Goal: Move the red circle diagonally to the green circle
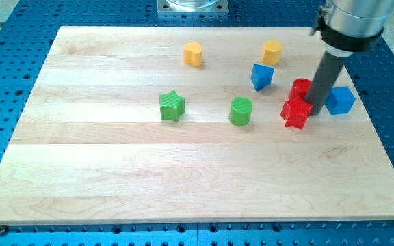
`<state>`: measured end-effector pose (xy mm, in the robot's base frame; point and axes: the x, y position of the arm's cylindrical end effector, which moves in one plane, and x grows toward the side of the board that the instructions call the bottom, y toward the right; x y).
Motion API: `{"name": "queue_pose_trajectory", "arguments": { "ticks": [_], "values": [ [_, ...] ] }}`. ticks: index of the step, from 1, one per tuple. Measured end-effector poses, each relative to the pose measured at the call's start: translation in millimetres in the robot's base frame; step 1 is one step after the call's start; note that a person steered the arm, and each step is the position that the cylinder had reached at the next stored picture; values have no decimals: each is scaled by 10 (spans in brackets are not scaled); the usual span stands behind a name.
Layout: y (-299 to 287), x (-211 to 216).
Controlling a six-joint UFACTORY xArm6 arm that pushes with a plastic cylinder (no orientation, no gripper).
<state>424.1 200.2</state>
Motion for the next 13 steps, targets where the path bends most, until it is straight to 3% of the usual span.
{"name": "queue_pose_trajectory", "arguments": {
  "ticks": [1, 2, 4, 6, 10, 12, 13],
  "values": [
    [-191, -113],
    [234, -323],
    [-295, -396],
    [-294, -812],
    [-562, -79],
    [-1324, -123],
    [-1347, -123]
  ]
}}
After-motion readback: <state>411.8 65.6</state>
